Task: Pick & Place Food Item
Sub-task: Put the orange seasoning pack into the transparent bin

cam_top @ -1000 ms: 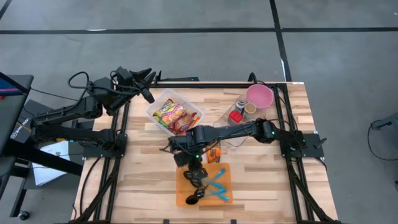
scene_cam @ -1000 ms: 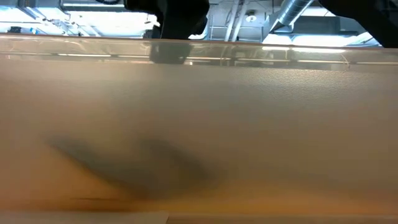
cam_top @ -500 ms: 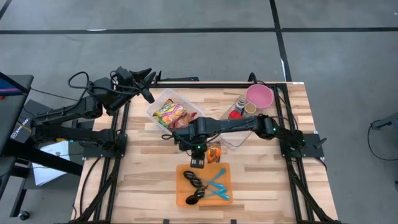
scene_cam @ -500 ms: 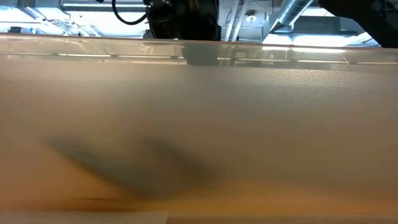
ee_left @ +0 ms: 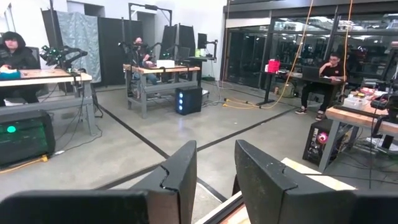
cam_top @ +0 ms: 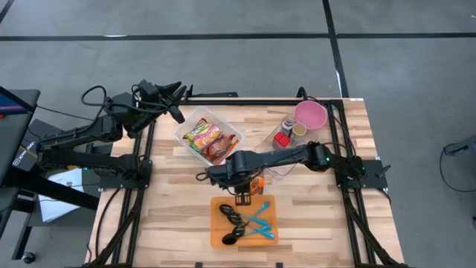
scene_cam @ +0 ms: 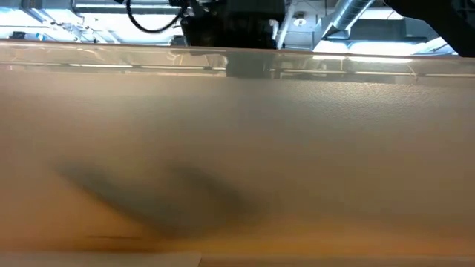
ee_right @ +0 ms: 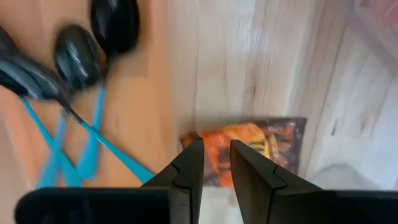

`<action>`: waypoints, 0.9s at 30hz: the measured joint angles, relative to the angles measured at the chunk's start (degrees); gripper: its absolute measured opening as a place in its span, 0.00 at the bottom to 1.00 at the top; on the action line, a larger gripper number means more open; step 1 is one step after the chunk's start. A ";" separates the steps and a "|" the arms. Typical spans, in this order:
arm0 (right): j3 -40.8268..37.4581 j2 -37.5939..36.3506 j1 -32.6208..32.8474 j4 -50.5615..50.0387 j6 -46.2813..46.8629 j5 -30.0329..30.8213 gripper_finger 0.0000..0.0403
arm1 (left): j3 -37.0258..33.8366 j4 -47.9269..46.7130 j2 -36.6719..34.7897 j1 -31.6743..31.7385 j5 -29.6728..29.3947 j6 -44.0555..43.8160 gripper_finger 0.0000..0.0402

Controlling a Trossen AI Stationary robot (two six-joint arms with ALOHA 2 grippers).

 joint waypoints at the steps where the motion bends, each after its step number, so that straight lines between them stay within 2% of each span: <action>1: -0.48 0.00 -0.06 -0.51 -2.12 0.05 0.18 | 0.00 0.00 0.00 0.00 0.01 -0.04 0.26; 7: -3.69 -0.45 -0.54 -3.31 -13.11 -0.83 0.18 | 0.00 0.31 0.00 0.00 0.01 -0.06 0.26; 14: -6.01 -0.56 0.07 -4.83 -23.80 -10.48 0.18 | 0.00 0.24 0.01 -0.44 0.02 -0.50 0.26; 19: -6.52 -2.20 0.00 -3.59 -27.18 -14.75 0.18 | 0.00 -0.09 0.00 -0.66 0.07 -0.50 0.26; 27: -6.52 -10.12 -2.28 -1.68 -30.61 -15.87 0.18 | 0.00 -0.04 0.00 -0.66 0.04 -0.50 0.26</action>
